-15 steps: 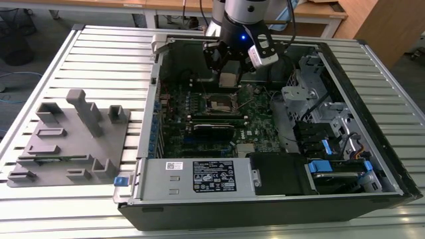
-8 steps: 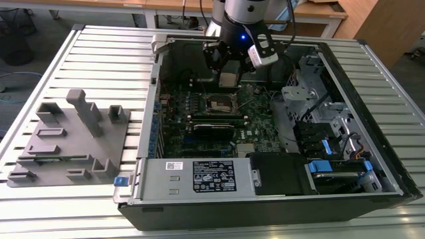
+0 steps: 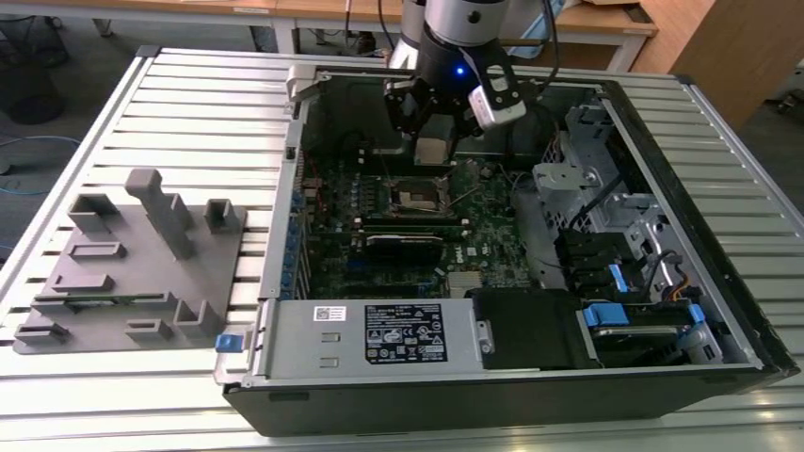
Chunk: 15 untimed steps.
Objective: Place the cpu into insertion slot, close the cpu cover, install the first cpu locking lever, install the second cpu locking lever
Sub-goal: 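Place the cpu into insertion slot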
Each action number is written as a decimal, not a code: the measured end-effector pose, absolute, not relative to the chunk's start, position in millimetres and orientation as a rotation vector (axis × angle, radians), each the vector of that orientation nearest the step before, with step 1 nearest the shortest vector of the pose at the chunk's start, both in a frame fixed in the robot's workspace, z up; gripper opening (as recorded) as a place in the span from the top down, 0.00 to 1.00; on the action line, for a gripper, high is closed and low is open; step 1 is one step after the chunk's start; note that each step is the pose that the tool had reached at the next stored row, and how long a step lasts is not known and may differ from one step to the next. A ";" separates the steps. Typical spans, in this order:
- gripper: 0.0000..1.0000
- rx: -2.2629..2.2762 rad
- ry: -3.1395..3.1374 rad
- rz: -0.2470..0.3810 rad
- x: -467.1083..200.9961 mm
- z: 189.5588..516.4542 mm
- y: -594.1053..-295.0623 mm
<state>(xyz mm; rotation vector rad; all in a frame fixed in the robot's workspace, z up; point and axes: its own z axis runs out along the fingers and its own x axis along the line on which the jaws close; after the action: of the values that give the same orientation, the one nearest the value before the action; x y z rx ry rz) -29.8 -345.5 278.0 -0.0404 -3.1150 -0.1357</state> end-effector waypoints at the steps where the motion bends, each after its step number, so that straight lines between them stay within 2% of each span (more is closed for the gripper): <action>1: 0.46 -0.040 -3.115 -0.135 -29.8 277.5 -345.6; 15: 0.46 -0.040 -3.129 -0.133 -31.7 262.3 -345.6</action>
<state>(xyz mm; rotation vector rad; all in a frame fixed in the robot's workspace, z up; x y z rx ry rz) -31.7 -345.6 262.3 -0.0397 -3.1288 -0.1330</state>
